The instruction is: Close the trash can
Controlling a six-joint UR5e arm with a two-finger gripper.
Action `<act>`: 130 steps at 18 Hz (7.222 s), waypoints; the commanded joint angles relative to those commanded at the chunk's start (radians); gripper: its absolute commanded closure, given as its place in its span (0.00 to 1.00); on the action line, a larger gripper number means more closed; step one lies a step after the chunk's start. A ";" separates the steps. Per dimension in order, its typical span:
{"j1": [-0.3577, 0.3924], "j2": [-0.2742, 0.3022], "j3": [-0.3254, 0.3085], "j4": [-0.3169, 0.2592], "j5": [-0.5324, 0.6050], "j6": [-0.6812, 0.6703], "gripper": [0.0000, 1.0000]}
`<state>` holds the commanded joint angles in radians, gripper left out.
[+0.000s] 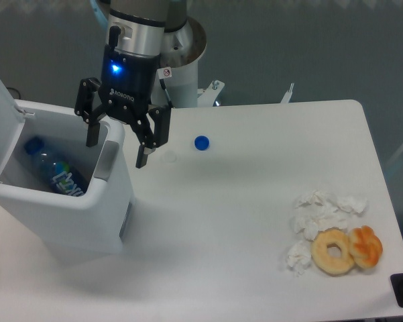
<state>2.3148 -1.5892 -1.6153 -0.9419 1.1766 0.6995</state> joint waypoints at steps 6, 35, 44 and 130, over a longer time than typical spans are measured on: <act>0.009 0.000 0.003 0.003 -0.043 -0.005 0.00; -0.058 0.083 0.009 0.003 -0.201 -0.186 0.00; -0.090 0.184 -0.002 0.003 -0.293 -0.314 0.00; -0.149 0.023 -0.103 0.032 -0.270 -0.196 0.00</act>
<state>2.1659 -1.5662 -1.7180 -0.9097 0.9066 0.5031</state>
